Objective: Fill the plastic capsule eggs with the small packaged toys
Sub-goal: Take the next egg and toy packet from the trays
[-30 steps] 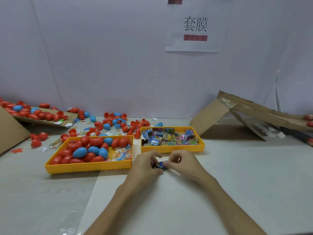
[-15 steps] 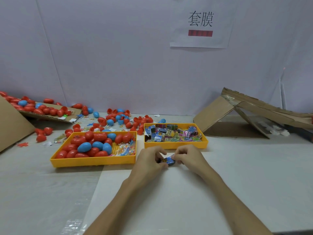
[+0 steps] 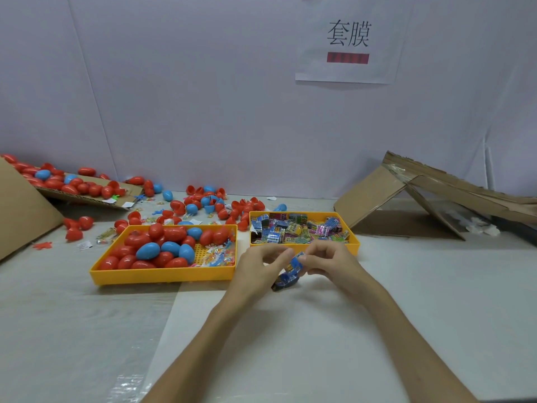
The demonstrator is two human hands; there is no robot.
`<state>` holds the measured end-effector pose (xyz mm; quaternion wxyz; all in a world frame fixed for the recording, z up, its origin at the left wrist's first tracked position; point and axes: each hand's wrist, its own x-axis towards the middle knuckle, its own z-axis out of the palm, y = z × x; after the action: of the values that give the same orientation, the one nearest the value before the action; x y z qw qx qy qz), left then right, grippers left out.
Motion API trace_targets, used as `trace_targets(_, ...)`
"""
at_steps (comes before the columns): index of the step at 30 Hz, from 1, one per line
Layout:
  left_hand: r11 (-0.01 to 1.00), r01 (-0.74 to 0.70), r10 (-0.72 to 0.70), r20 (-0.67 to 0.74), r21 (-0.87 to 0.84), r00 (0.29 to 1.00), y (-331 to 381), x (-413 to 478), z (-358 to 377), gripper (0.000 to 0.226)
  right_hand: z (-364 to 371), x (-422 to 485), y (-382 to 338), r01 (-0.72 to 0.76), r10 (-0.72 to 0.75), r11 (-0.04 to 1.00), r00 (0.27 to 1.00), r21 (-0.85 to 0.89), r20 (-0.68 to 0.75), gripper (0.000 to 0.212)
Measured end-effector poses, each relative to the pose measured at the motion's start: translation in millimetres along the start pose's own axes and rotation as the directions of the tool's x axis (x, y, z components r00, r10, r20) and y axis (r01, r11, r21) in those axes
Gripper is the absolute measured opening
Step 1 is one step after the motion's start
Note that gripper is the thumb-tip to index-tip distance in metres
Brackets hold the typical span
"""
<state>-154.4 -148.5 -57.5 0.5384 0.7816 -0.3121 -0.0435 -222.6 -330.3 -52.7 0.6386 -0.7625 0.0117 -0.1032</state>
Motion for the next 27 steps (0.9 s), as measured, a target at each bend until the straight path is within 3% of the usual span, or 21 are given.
trace_targets(5,0.996,0.049,-0.044,0.061,-0.070,0.997,0.1,-0.1,-1.1,0.007,3.3,-2.2,-2.3,0.025,-0.025,1.000,1.000,-0.017,0.003,0.015)
trace_targets(13,0.918,0.179,-0.168,0.062,-0.355,0.984,2.9,0.3,-6.1,0.004,9.4,-2.7,-5.7,0.074,-0.074,0.997,0.996,0.010,-0.050,0.015)
trace_targets(17,0.913,0.184,-0.165,0.082,-0.365,0.983,3.5,-1.1,-5.1,0.007,10.8,-2.6,-2.2,0.067,-0.067,0.998,0.998,-0.009,0.005,0.009)
trace_targets(24,0.890,0.209,-0.194,0.079,-0.406,0.978,5.9,-0.8,-7.8,0.014,7.7,-1.2,-3.6,0.043,-0.039,0.993,0.998,0.107,-0.039,0.008)
trace_targets(27,0.931,0.168,-0.174,0.012,-0.324,0.985,6.4,-1.6,-6.2,0.011,7.6,-2.1,-4.4,0.022,-0.020,0.986,1.000,0.165,-0.010,0.006)
